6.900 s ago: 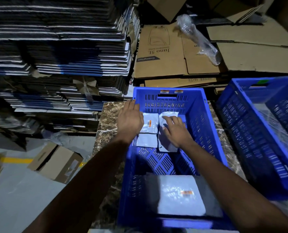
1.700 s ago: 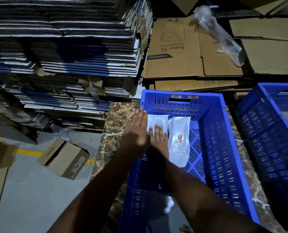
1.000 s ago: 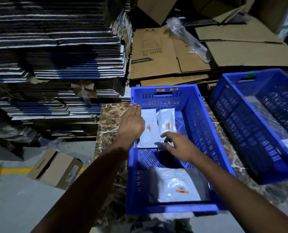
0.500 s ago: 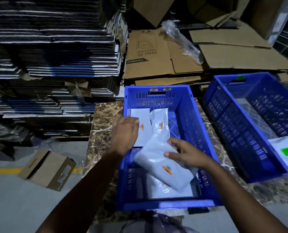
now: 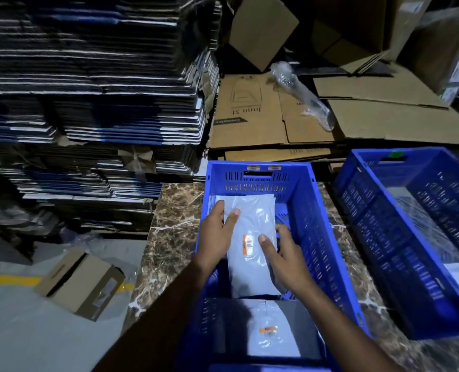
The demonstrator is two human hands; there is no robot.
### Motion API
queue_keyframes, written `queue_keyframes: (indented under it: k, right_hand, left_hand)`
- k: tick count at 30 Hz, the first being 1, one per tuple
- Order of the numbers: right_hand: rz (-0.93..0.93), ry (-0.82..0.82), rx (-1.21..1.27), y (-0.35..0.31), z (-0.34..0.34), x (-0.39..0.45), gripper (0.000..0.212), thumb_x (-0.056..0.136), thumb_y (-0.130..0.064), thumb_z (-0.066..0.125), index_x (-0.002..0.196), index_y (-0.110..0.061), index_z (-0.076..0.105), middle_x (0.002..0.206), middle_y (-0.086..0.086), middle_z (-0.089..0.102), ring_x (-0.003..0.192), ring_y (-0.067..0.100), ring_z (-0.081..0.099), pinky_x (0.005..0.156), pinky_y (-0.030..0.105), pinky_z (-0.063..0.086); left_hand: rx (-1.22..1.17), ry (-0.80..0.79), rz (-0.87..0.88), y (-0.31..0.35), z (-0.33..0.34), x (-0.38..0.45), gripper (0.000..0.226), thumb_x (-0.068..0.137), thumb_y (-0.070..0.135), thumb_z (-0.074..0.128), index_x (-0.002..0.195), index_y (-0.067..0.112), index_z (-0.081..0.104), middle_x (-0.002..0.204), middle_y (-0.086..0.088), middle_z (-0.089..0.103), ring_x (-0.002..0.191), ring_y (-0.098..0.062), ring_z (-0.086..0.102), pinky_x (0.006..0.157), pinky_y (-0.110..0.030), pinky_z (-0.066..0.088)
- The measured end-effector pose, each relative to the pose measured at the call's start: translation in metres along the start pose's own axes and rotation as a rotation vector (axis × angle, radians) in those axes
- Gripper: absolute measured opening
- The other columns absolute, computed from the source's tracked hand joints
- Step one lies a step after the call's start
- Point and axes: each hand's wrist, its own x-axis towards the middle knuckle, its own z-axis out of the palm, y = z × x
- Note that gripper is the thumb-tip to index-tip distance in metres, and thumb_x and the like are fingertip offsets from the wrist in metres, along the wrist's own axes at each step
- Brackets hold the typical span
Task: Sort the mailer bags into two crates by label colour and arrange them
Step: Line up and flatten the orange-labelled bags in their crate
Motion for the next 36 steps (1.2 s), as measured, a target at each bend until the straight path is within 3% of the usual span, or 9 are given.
queue_keyframes:
  k: [4, 9, 12, 17, 22, 25, 27, 31, 36]
  right_hand:
    - [0.151, 0.103, -0.087, 0.012, -0.002, 0.026, 0.025, 0.102, -0.034, 0.05, 0.115, -0.012, 0.047, 0.078, 0.012, 0.062, 0.072, 0.03, 0.061, 0.07, 0.044, 0.05]
    - [0.353, -0.095, -0.194, 0.036, 0.017, 0.08, 0.037, 0.104, -0.024, 0.045, 0.135, -0.003, 0.04, 0.119, 0.019, 0.061, 0.104, 0.036, 0.059, 0.082, 0.04, 0.047]
    - [0.362, -0.14, -0.189, 0.029, 0.043, 0.11, 0.045, 0.105, -0.027, 0.045, 0.142, -0.003, 0.036, 0.126, 0.022, 0.059, 0.113, 0.036, 0.058, 0.076, 0.03, 0.038]
    - [0.245, -0.033, -0.423, 0.033, 0.077, 0.141, 0.055, 0.103, -0.033, 0.044, 0.146, -0.001, 0.033, 0.136, 0.023, 0.049, 0.127, 0.042, 0.046, 0.1, 0.044, 0.041]
    - [-0.204, -0.056, -0.725, 0.043, 0.099, 0.14, 0.04, 0.098, -0.028, 0.048, 0.133, -0.009, 0.049, 0.133, 0.015, 0.048, 0.125, 0.037, 0.045, 0.097, 0.046, 0.045]
    - [-0.156, -0.253, -0.831, 0.055, 0.121, 0.15, 0.06, 0.103, -0.038, 0.033, 0.156, -0.011, 0.024, 0.163, 0.018, 0.016, 0.152, 0.036, 0.009, 0.122, 0.053, 0.013]
    - [-0.123, -0.315, -0.867, 0.063, 0.13, 0.158, 0.069, 0.102, -0.045, 0.021, 0.159, -0.011, 0.005, 0.166, 0.013, -0.007, 0.153, 0.03, -0.012, 0.122, 0.05, -0.006]
    - [-0.117, -0.327, -0.817, 0.065, 0.141, 0.169, 0.077, 0.093, -0.044, 0.014, 0.158, -0.007, -0.004, 0.165, 0.012, -0.016, 0.152, 0.026, -0.018, 0.123, 0.045, -0.009]
    - [-0.116, -0.353, -0.91, 0.068, 0.147, 0.181, 0.069, 0.103, -0.039, 0.027, 0.159, -0.008, 0.0, 0.166, 0.013, -0.012, 0.153, 0.027, -0.016, 0.123, 0.047, -0.008]
  left_hand:
    - [0.525, 0.026, 0.089, -0.024, -0.021, 0.041, 0.032, 0.1, 0.037, 0.049, 0.127, 0.02, 0.053, 0.118, 0.0, 0.06, 0.119, -0.022, 0.051, 0.098, -0.038, 0.044]
    - [0.676, -0.237, -0.116, -0.042, -0.027, 0.074, 0.067, 0.1, 0.027, 0.047, 0.157, 0.014, 0.015, 0.165, -0.005, 0.017, 0.151, -0.025, 0.012, 0.123, -0.044, 0.016]
    - [0.683, -0.173, -0.077, -0.04, -0.022, 0.072, 0.065, 0.1, 0.016, 0.041, 0.158, 0.014, 0.012, 0.166, -0.004, 0.012, 0.152, -0.021, 0.01, 0.125, -0.038, 0.011]
    - [0.725, -0.111, -0.006, -0.042, -0.023, 0.069, 0.063, 0.098, 0.013, 0.04, 0.157, 0.015, 0.018, 0.165, 0.0, 0.016, 0.152, -0.018, 0.011, 0.125, -0.037, 0.013]
    - [0.735, -0.071, -0.008, -0.045, -0.018, 0.07, 0.064, 0.098, 0.012, 0.038, 0.157, 0.018, 0.017, 0.165, 0.002, 0.017, 0.152, -0.016, 0.012, 0.124, -0.034, 0.011]
    - [0.72, -0.059, -0.045, -0.045, -0.016, 0.07, 0.065, 0.099, 0.012, 0.036, 0.158, 0.022, 0.012, 0.165, 0.006, 0.012, 0.152, -0.013, 0.008, 0.121, -0.033, 0.007]
    - [0.715, -0.057, -0.049, -0.044, -0.015, 0.07, 0.066, 0.1, 0.013, 0.036, 0.158, 0.023, 0.008, 0.166, 0.006, 0.007, 0.152, -0.013, 0.004, 0.119, -0.03, 0.0]
    - [0.681, -0.075, -0.034, -0.043, -0.016, 0.07, 0.066, 0.101, 0.013, 0.039, 0.159, 0.019, 0.006, 0.166, 0.005, 0.005, 0.152, -0.015, 0.0, 0.119, -0.028, -0.005]
    - [0.662, -0.052, 0.114, -0.061, -0.02, 0.066, 0.062, 0.094, 0.012, 0.042, 0.154, 0.005, 0.028, 0.16, -0.011, 0.027, 0.149, -0.02, 0.016, 0.124, -0.038, 0.011]
